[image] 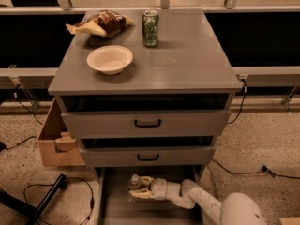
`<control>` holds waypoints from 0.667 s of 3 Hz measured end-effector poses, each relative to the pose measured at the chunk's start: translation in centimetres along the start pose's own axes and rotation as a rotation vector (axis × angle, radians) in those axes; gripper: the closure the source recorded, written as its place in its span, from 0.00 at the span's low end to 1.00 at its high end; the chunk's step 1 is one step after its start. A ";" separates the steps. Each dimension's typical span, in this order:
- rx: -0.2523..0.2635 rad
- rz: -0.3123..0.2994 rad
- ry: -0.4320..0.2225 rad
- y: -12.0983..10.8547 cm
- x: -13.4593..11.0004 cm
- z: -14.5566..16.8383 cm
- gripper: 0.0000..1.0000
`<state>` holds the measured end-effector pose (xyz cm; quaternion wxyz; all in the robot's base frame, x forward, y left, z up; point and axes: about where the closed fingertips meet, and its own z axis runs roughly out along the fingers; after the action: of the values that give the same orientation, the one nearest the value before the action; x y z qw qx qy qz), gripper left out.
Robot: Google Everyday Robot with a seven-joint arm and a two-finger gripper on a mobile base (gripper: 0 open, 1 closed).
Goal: Place water bottle into bottom drawer
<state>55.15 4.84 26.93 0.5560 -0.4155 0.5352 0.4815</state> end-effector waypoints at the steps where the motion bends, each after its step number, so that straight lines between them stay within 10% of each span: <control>1: -0.037 -0.026 0.011 0.7 1.2 0.7 1.00; 2: -0.062 -0.026 0.027 1.6 2.7 1.5 1.00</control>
Offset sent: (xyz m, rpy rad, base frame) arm -0.0216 0.0296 -0.0426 -0.0521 -0.0255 0.0851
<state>53.81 6.88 24.47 0.5419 -0.4456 0.5221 0.4849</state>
